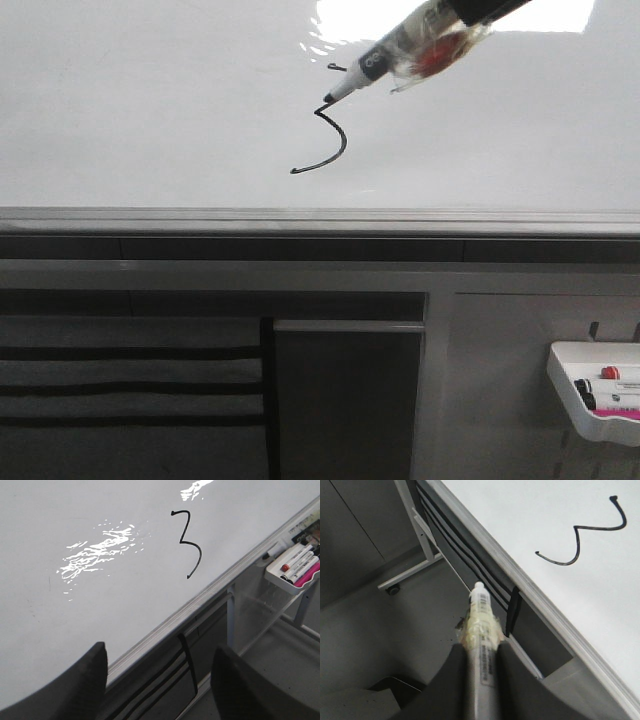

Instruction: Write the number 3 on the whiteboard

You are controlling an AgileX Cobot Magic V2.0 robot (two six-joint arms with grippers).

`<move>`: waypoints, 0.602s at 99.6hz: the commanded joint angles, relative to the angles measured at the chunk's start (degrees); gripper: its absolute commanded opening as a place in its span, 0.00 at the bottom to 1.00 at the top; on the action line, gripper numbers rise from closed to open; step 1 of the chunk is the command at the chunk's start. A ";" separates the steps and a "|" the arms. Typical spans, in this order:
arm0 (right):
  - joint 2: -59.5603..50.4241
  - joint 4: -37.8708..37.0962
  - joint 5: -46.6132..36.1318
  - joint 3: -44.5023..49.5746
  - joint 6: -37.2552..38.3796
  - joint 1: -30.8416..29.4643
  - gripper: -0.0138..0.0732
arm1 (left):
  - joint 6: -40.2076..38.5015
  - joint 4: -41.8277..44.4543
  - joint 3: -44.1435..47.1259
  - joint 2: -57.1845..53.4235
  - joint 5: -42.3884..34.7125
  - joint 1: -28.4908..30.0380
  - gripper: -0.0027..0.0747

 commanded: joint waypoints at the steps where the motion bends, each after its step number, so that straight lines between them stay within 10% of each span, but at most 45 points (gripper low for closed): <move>1: -1.27 2.16 -1.62 -1.43 -5.31 1.01 0.09 | 0.47 -3.32 -1.72 0.07 -2.67 0.00 0.58; 60: 2.28 2.30 -11.06 -2.22 -28.80 15.32 0.09 | 19.47 -7.05 -10.64 12.91 7.56 -17.28 0.58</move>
